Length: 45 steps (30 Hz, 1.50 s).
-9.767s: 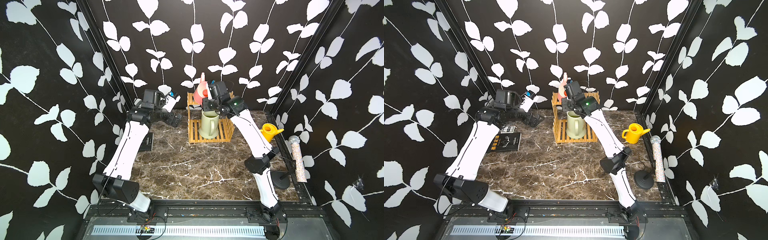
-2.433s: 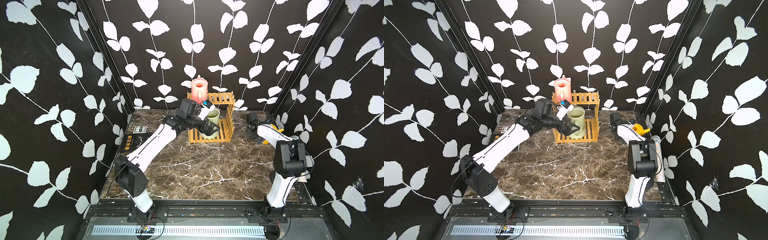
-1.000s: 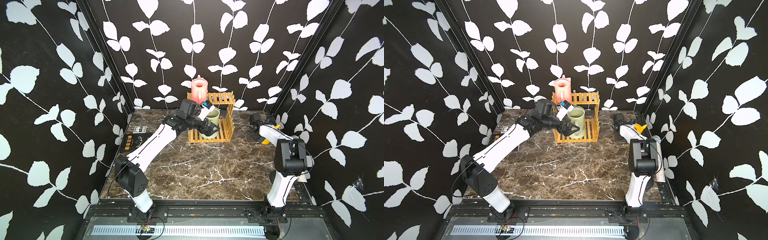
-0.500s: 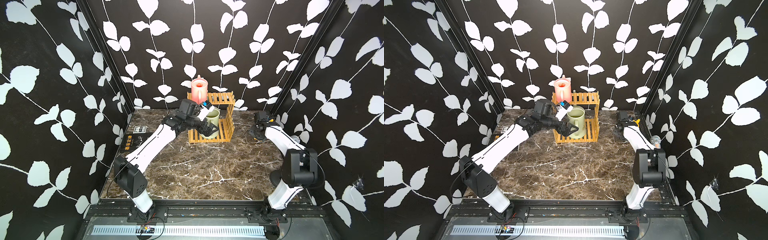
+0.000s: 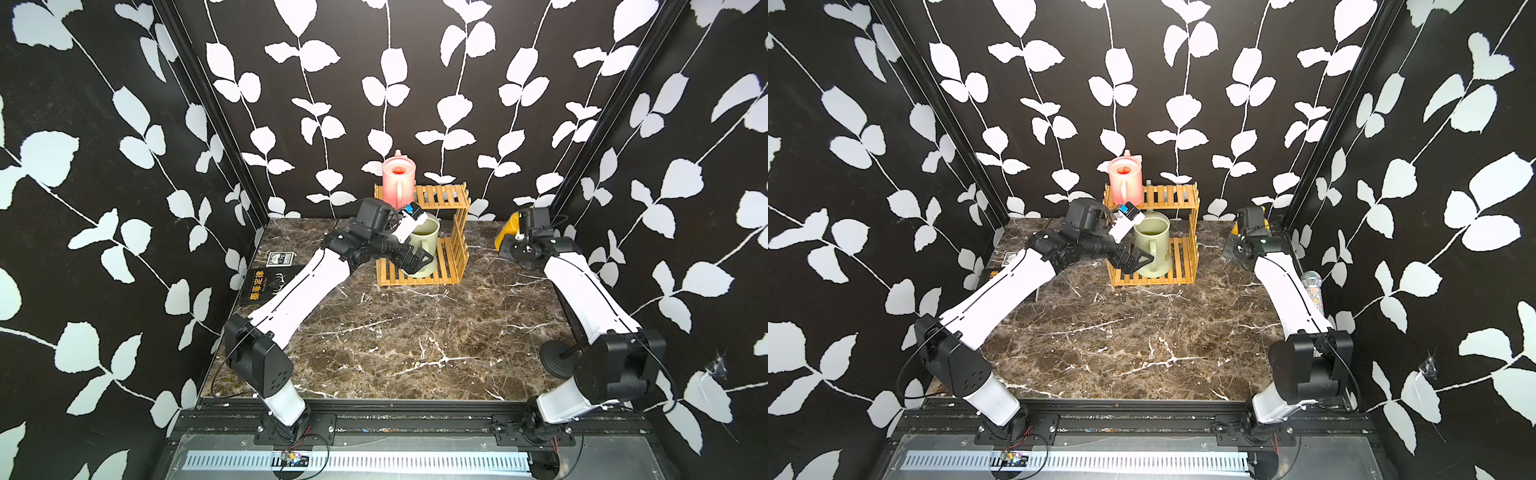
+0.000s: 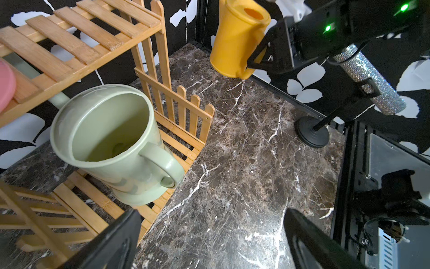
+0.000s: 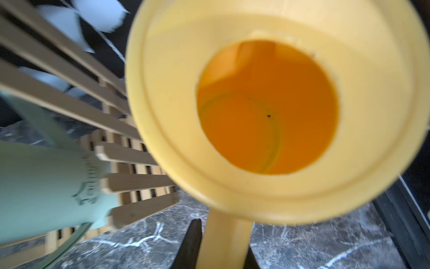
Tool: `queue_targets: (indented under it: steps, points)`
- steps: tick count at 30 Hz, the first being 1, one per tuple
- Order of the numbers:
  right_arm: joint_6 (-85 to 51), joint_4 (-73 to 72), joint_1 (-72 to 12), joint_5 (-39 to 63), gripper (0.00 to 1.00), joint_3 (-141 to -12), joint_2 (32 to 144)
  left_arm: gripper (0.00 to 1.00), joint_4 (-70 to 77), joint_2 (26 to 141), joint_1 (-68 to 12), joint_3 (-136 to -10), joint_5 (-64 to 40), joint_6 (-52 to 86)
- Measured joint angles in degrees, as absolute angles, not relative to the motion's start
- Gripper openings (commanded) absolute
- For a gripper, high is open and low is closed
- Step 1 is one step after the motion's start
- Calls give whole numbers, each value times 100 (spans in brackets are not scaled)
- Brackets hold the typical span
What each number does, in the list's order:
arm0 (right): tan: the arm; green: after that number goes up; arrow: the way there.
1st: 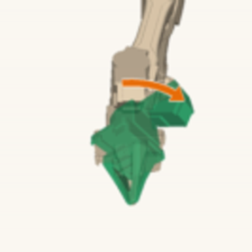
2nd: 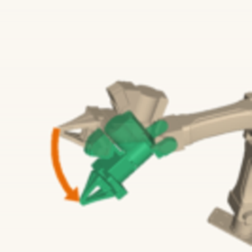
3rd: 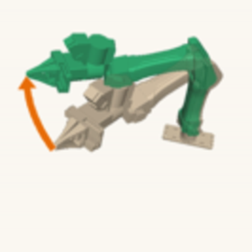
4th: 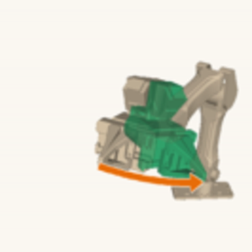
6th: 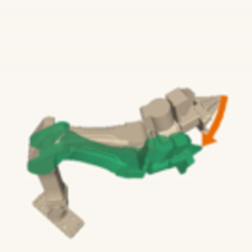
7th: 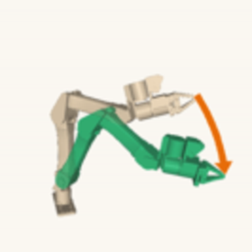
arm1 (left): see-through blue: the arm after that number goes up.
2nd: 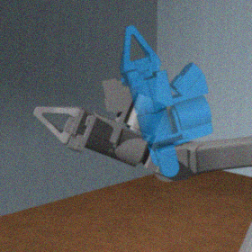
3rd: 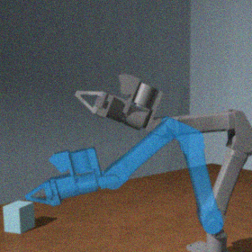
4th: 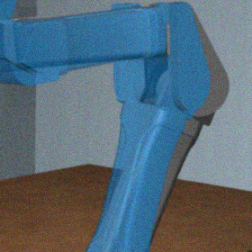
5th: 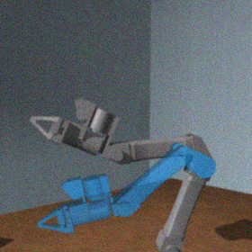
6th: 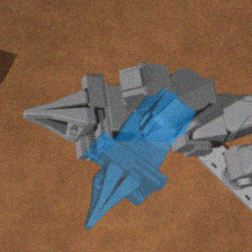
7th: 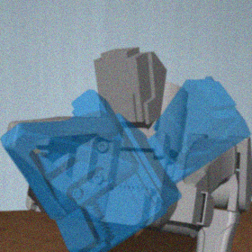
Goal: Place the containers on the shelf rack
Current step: 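Pick up a container from the center of the board, then place the container on the shelf.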
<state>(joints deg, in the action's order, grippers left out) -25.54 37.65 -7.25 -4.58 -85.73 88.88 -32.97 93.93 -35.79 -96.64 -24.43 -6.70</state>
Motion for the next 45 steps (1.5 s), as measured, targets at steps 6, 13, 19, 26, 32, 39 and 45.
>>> queue_targets:
  steps: [6, 13, 19, 26, 32, 39, 45]
  points:
    - [-2169, 4206, -1046, -329, 0, -9773, 9059, 98, -3354, 9286, -3529, -9673, -2285, -803]
    - [-1767, 4681, -1413, -270, 0, -11135, 9655, 99, -3374, 9264, -3465, -9730, -2123, -926]
    - [-1382, 5262, -1693, -381, 0, -12440, 10342, 98, -3474, 9258, -3398, -9734, -1979, -1037]
    - [-1114, 5673, -2032, -215, 0, -13714, 11045, 99, -3546, 9190, -3354, -9732, -1940, -1074]
    - [-1103, 5948, -2102, -45, 0, -14545, 11636, 99, -3568, 9181, -3328, -9734, -1940, -1081]
    - [-1216, 6136, -2130, 95, 0, -15100, 12134, 98, -3570, 9181, -3317, -9734, -1942, -1085]
    - [-1282, 6112, -2252, 117, 5, -15187, 12265, 98, -3570, 9181, -3306, -9732, -1942, -1085]
